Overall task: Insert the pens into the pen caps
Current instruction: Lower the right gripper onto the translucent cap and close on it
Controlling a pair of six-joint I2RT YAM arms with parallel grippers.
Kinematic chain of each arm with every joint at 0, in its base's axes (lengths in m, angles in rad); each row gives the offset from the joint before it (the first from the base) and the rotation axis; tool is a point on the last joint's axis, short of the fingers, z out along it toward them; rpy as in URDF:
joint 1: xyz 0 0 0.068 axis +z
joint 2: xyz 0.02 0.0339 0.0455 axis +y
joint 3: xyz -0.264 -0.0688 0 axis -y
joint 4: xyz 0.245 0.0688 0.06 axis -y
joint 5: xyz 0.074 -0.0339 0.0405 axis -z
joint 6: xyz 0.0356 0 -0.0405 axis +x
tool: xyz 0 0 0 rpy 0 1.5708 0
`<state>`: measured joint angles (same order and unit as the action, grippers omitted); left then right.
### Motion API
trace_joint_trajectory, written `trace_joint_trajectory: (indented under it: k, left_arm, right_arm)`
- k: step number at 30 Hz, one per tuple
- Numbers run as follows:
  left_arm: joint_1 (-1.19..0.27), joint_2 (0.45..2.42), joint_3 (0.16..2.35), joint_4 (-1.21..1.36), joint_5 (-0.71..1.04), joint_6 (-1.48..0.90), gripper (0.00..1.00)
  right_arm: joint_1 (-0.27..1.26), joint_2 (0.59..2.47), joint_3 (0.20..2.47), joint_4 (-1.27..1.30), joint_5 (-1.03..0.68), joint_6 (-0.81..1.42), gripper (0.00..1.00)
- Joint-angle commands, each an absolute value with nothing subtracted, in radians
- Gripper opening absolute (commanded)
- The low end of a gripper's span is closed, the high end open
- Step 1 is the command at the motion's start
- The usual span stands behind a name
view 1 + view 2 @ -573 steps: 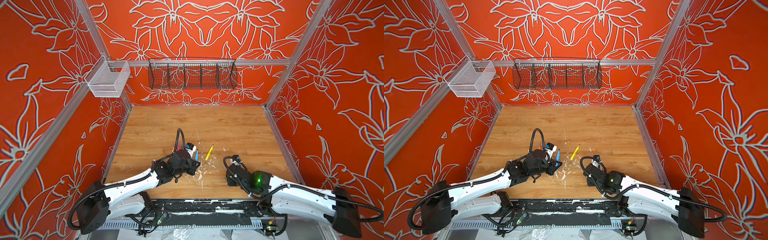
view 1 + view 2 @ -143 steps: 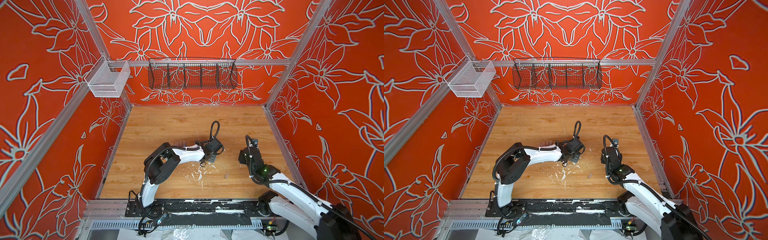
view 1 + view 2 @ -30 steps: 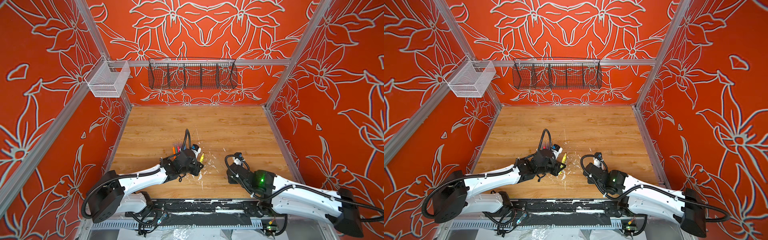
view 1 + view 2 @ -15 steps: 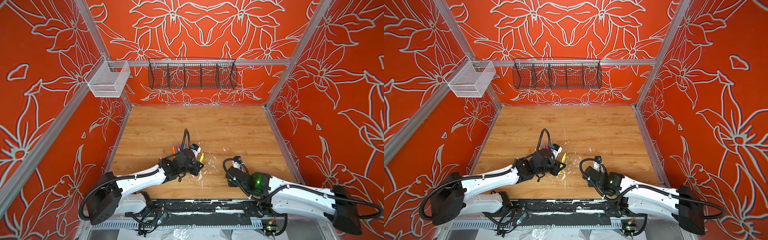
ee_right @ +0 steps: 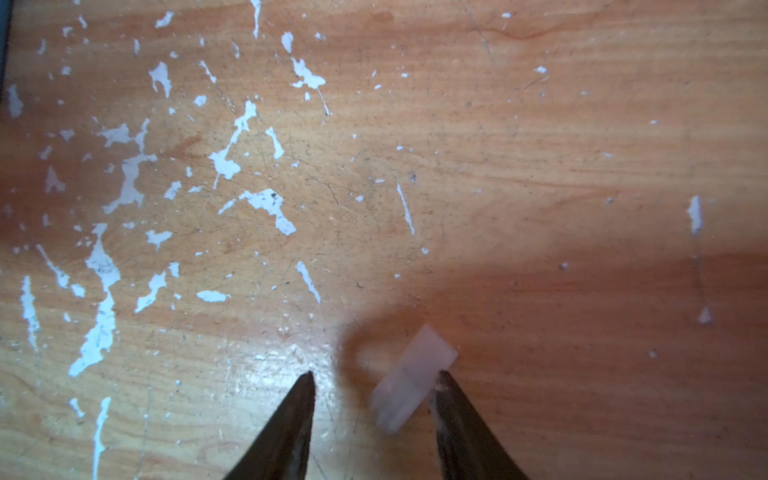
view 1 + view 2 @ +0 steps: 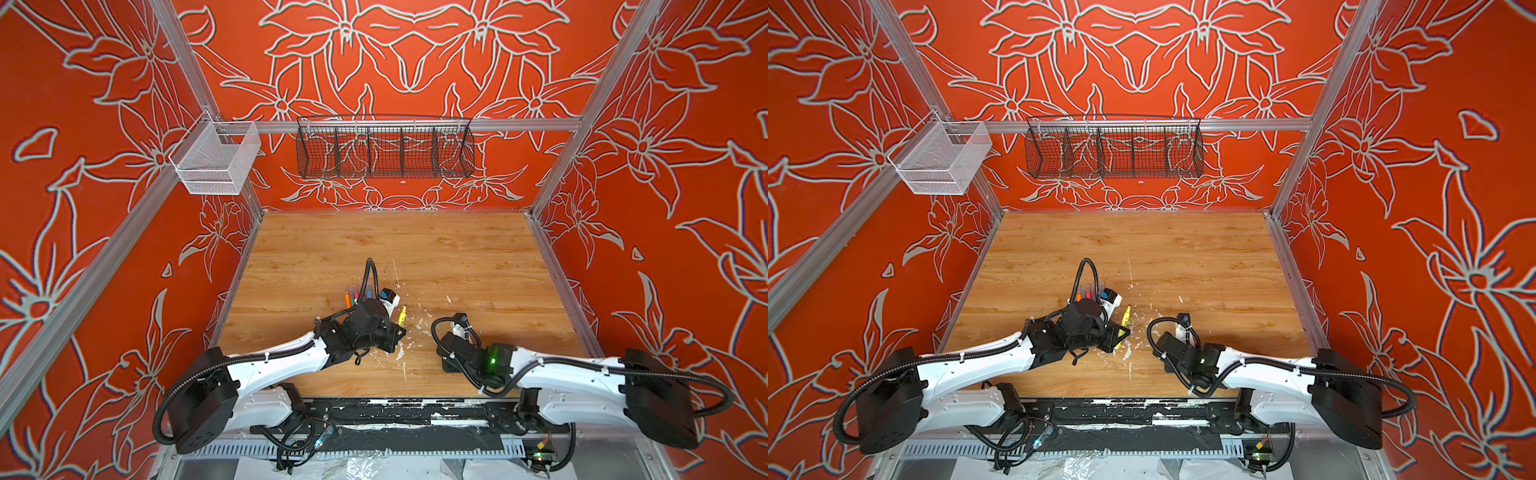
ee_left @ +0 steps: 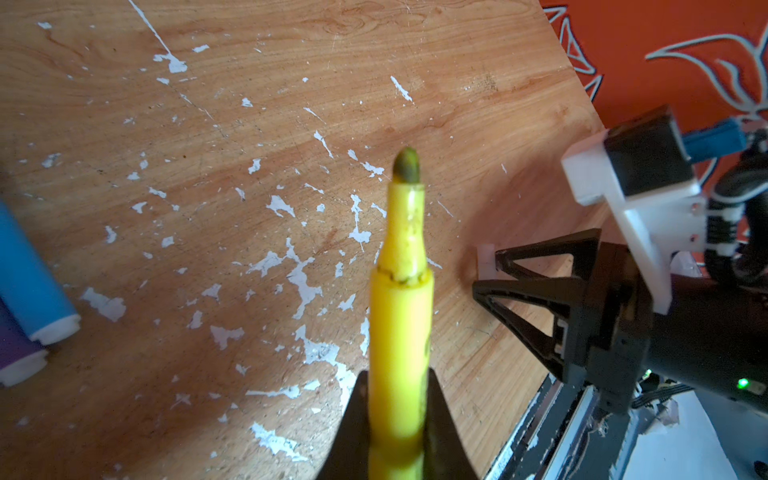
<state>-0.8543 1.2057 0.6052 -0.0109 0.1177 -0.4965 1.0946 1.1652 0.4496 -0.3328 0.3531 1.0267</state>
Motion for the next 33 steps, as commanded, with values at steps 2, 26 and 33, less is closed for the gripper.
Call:
trace_joint_trajectory:
  k: [2,26,33]
  left_arm:
    - [-0.850,1.172,0.589,-0.016,0.114,-0.506,0.00]
    - [-0.850,1.117,0.570,-0.032,0.101,-0.500,0.00]
    - [-0.850,1.110,0.571,-0.035,0.106,-0.504,0.00]
  right_arm:
    - [1.101,1.205,0.454,-0.322,0.373,1.042,0.48]
    - [1.101,1.393,0.577,-0.507,0.423,1.026,0.29]
    - [1.101,1.393,0.540,-0.490,0.411,1.040,0.22]
